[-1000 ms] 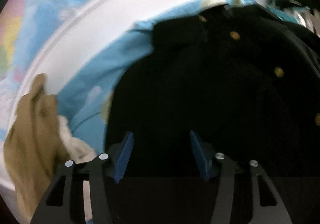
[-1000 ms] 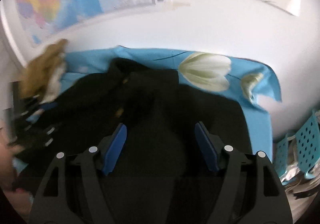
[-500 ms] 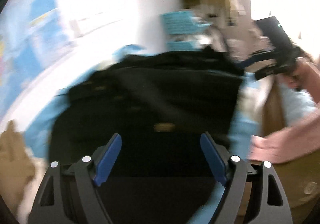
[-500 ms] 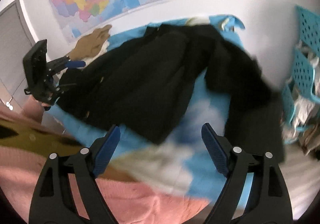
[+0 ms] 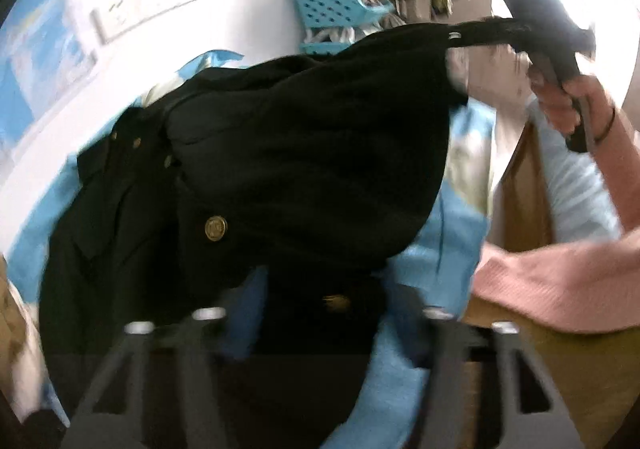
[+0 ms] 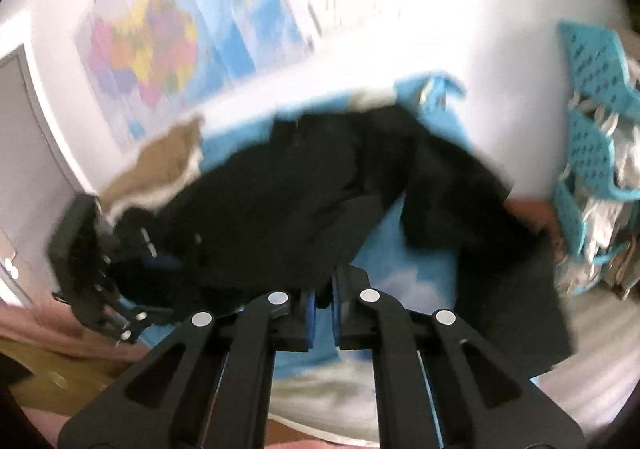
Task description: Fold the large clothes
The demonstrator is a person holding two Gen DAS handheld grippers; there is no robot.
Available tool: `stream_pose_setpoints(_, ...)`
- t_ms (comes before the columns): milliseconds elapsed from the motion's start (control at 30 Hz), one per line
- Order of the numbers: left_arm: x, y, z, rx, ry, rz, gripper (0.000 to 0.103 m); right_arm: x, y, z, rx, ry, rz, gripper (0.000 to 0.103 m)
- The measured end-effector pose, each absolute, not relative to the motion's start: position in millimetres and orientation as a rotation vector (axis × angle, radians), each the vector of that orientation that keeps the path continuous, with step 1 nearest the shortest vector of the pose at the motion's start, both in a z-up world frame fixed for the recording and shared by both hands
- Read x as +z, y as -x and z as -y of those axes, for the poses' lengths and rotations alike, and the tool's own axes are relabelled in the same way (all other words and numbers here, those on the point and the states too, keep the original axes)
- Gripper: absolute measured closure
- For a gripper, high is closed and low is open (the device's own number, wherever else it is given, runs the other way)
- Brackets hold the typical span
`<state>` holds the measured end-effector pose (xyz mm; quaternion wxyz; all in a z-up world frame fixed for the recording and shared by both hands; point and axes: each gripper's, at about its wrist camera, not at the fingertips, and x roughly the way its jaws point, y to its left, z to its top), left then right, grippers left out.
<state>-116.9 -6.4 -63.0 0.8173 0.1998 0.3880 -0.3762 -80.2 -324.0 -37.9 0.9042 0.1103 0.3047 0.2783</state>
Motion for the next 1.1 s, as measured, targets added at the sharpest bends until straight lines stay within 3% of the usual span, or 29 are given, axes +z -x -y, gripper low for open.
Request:
stream_pose_setpoints(200, -34, 85, -53, -0.709, -0.138, -0.853, 0.070, -8, 106, 350, 0.543, -0.224, -0.564, 0.097)
stream_pose_setpoints(367, -49, 80, -73, -0.625, -0.120, -0.914, 0.070, -59, 98, 351, 0.494, -0.211, -0.717, 0.092)
stream_pose_setpoints(433, -57, 87, -73, -0.613, -0.143, -0.931, 0.066, -77, 96, 346, 0.480, -0.204, -0.764, 0.082)
stream_pose_setpoints(467, -59, 94, -76, -0.589, -0.166, -0.927, 0.056, -85, 96, 345, 0.505, -0.220, -0.774, 0.068)
stream_pose_setpoints(500, -61, 102, -82, -0.579, -0.173, -0.916, 0.045, -92, 97, 345, 0.515, -0.235, -0.774, 0.042)
stream_pose_setpoints(533, -61, 111, -89, -0.578, -0.169, -0.901, 0.040, -97, 96, 344, 0.498, -0.241, -0.776, 0.031)
stream_pose_setpoints(600, -58, 121, -106, -0.565, -0.140, -0.879, 0.032, -107, 94, 346, 0.476, -0.257, -0.768, 0.033)
stream_pose_setpoints(667, -54, 134, -126, -0.559, -0.099, -0.853, 0.031, -112, 93, 347, 0.485, -0.282, -0.754, 0.040)
stream_pose_setpoints(700, -54, 138, -133, -0.563, -0.077, -0.852, 0.028, -112, 91, 345, 0.484, -0.280, -0.751, 0.053)
stream_pose_setpoints(733, -55, 144, -141, -0.554, -0.059, -0.854, 0.017, -114, 88, 343, 0.487, -0.274, -0.756, 0.063)
stream_pose_setpoints(767, -58, 153, -149, -0.533, -0.049, -0.853, 0.014, -114, 86, 342, 0.499, -0.271, -0.765, 0.087)
stream_pose_setpoints(800, -60, 158, -153, -0.531, -0.042, -0.857, 0.014, -114, 84, 340, 0.512, -0.278, -0.767, 0.097)
stream_pose_setpoints(1000, -84, 178, -149, -0.488, -0.089, -0.921, 0.012, -83, 90, 351, 0.594, -0.391, -0.636, 0.098)
stream_pose_setpoints(1067, -89, 172, -146, -0.476, -0.071, -0.919, 0.036, -72, 92, 351, 0.620, -0.415, -0.608, 0.098)
stream_pose_setpoints(1100, -93, 167, -145, -0.469, -0.048, -0.939, 0.076, -67, 93, 351, 0.633, -0.424, -0.599, 0.098)
